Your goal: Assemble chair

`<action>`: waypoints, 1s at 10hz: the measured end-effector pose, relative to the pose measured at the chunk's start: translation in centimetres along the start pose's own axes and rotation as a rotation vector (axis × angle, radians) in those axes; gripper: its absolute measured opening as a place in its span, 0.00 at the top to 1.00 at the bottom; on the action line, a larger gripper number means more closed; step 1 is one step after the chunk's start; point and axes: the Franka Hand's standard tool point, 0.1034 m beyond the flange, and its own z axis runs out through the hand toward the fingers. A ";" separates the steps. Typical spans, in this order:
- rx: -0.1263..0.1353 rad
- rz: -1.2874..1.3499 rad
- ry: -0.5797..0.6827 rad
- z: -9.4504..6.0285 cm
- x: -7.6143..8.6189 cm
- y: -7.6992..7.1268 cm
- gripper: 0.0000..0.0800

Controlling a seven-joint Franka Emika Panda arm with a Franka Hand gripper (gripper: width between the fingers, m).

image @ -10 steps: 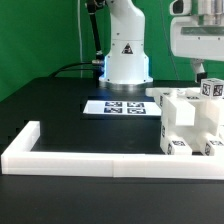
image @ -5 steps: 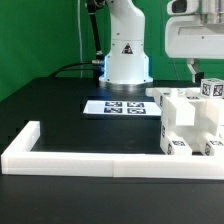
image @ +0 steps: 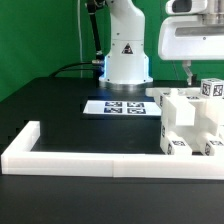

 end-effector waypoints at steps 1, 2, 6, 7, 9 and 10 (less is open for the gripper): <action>0.000 -0.095 0.000 0.0 0.0 0.0 0.19; -0.001 -0.179 0.000 0.0 0.0 0.0 0.19; -0.020 -0.441 0.002 0.0 0.1 0.2 0.22; -0.020 -0.429 0.002 0.0 0.1 0.2 0.22; -0.020 -0.429 0.002 0.0 0.1 0.3 0.45; -0.020 -0.419 0.002 0.0 0.1 0.3 0.64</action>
Offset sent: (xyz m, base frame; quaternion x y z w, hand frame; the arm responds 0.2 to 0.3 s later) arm -0.0001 0.0016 0.0008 -0.0108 0.0054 -0.2096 0.9777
